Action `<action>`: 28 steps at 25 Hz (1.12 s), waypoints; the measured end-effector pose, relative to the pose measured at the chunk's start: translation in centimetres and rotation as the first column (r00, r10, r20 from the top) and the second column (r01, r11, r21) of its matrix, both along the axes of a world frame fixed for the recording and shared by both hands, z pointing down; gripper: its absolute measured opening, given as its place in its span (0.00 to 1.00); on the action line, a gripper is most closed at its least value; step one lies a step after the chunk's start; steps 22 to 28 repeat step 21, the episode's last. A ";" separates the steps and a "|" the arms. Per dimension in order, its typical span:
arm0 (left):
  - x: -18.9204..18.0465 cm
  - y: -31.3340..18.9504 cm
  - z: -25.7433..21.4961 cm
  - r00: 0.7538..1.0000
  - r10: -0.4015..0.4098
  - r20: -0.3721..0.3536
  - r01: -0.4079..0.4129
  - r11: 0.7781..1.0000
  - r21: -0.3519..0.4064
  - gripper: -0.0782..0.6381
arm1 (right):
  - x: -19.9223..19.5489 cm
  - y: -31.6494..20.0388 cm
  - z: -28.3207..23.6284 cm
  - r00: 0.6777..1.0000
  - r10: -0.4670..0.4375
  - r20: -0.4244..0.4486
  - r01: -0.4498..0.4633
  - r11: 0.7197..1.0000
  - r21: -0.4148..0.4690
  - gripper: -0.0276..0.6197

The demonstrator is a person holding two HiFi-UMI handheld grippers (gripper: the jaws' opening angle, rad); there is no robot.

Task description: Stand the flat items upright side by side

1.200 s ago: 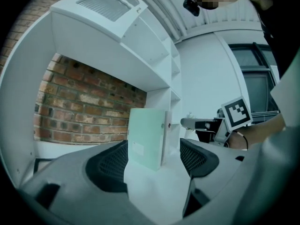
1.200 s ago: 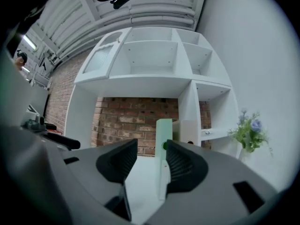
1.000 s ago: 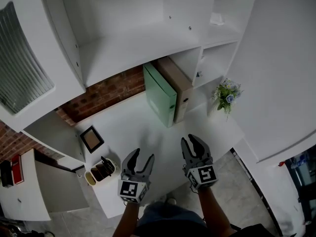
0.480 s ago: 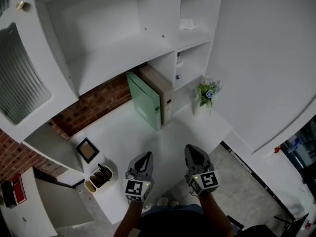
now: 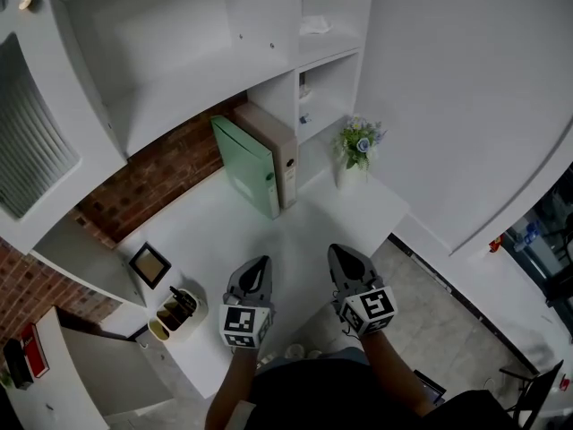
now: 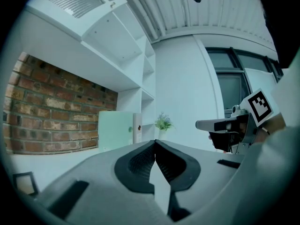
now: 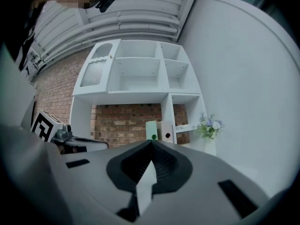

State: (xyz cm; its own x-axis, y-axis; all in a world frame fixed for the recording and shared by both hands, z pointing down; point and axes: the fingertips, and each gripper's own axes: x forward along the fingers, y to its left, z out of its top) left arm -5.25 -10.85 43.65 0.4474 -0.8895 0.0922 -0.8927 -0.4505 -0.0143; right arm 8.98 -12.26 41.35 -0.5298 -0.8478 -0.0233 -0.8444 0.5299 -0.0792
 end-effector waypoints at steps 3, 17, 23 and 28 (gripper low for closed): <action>0.0 0.0 -0.1 1.000 -0.001 -0.004 0.001 1.000 -0.002 0.12 | -0.2 0.4 0.0 1.000 -0.010 -0.009 0.010 1.000 -0.009 0.04; 0.4 0.3 0.4 1.000 0.012 0.003 -0.012 1.000 -0.019 0.12 | -0.3 0.5 0.1 1.000 -0.012 -0.014 0.012 0.999 -0.030 0.04; 0.4 0.1 0.6 1.000 0.007 0.005 -0.007 1.000 -0.025 0.12 | -0.1 0.3 0.2 1.000 -0.012 -0.014 0.011 0.999 -0.036 0.04; 0.4 0.1 0.6 1.000 0.007 0.005 -0.007 1.000 -0.025 0.12 | -0.1 0.3 0.2 1.000 -0.012 -0.014 0.011 0.999 -0.036 0.04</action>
